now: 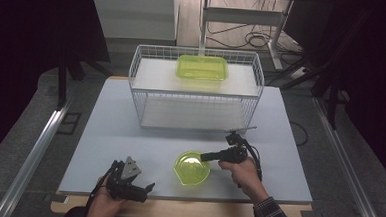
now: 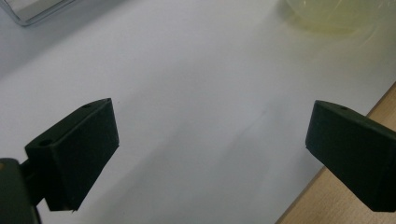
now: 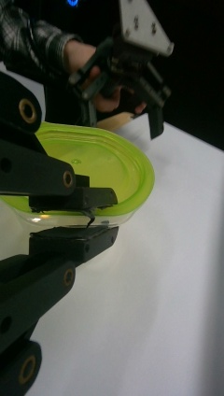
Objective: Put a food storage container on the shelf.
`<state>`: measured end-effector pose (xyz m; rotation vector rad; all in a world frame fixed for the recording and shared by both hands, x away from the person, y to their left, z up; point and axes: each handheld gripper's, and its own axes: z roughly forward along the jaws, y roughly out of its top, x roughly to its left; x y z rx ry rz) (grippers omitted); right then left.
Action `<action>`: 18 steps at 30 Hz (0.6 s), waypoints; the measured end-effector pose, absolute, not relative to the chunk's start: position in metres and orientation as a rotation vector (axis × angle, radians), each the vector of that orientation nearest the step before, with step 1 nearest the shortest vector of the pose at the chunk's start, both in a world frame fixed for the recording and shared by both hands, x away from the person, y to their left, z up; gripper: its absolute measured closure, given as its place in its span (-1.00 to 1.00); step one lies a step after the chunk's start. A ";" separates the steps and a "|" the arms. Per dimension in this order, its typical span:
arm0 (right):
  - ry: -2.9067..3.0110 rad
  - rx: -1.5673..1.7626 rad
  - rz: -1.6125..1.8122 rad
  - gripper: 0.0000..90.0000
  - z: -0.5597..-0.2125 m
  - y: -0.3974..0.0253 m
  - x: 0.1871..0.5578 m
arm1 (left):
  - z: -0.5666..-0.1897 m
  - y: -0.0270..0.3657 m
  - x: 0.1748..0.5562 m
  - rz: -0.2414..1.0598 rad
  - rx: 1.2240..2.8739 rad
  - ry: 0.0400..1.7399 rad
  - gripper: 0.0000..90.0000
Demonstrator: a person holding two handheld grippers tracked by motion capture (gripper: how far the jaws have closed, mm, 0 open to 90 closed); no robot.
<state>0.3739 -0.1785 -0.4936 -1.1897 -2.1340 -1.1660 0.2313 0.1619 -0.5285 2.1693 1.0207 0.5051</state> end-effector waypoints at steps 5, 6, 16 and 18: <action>-2.128 -1.182 -1.209 0.80 -0.482 -0.180 0.373 | -0.528 0.164 0.232 0.493 2.148 1.032 -0.95; -2.123 -1.182 -1.218 0.80 -0.479 -0.181 0.373 | -0.528 0.164 0.232 0.491 2.144 1.035 -0.95; -2.106 -1.192 -1.292 0.80 -0.452 -0.188 0.375 | -0.528 0.165 0.233 0.484 2.142 1.039 -0.95; -2.095 -1.194 -1.304 0.80 -0.448 -0.189 0.376 | -0.528 0.165 0.233 0.482 2.137 1.041 -0.95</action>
